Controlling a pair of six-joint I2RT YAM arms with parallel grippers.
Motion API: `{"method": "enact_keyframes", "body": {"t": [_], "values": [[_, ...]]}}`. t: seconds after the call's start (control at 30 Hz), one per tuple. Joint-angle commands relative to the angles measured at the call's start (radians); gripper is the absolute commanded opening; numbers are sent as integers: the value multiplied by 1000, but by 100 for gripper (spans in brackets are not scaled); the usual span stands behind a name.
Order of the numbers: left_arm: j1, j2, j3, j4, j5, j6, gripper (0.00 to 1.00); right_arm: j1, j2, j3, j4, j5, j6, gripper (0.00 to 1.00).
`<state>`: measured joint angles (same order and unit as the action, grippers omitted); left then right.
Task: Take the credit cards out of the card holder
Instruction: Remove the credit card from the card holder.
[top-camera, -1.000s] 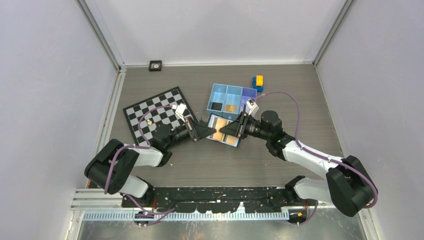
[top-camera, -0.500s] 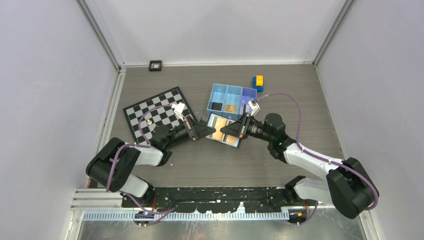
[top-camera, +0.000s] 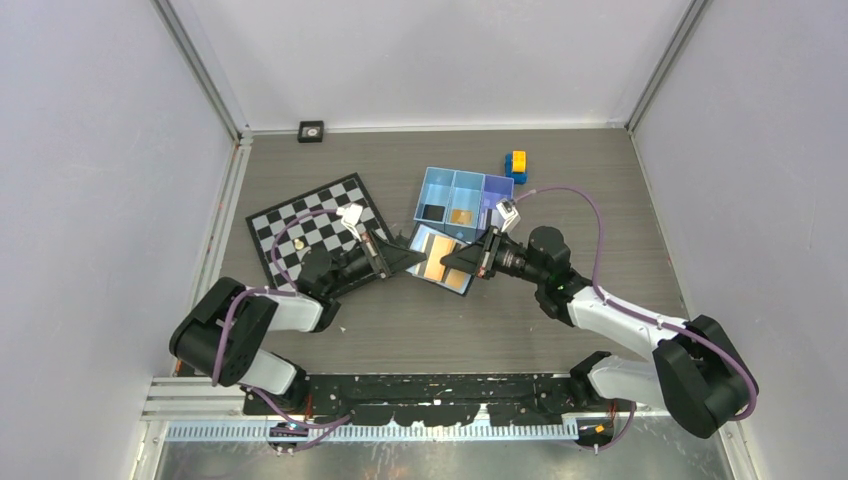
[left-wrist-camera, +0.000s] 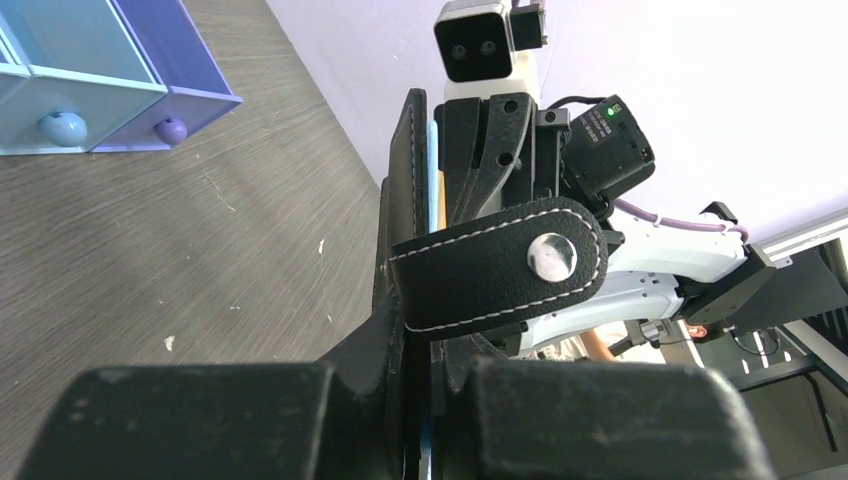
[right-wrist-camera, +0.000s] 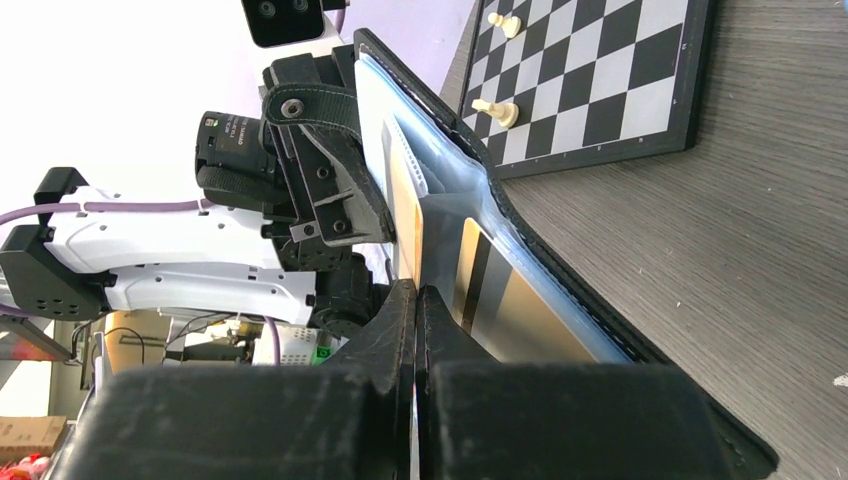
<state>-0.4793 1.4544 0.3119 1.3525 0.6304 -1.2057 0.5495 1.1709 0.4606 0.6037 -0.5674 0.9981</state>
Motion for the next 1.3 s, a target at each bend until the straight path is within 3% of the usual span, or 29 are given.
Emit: {"method": "enact_keyframes", "body": {"t": [0.0, 0.07, 0.7, 0.77, 0.9, 1.27], "values": [[16, -41, -5, 78, -2, -2, 3, -4, -25, 13, 7, 15, -16, 1], [24, -52, -9, 79, -3, -6, 0, -6, -34, 11, -5, 23, -21, 1], [47, -65, -15, 79, 11, -21, 1, -10, -33, 15, -15, 23, -26, 1], [43, -54, -1, 78, 32, -27, 10, -10, -26, 19, -15, 17, -28, 1], [18, -39, 10, 79, 36, -11, 18, -10, -17, 20, -9, 9, -28, 1], [-51, -1, 35, 79, 28, 21, 32, -10, -8, 24, -11, 6, -31, 1]]}}
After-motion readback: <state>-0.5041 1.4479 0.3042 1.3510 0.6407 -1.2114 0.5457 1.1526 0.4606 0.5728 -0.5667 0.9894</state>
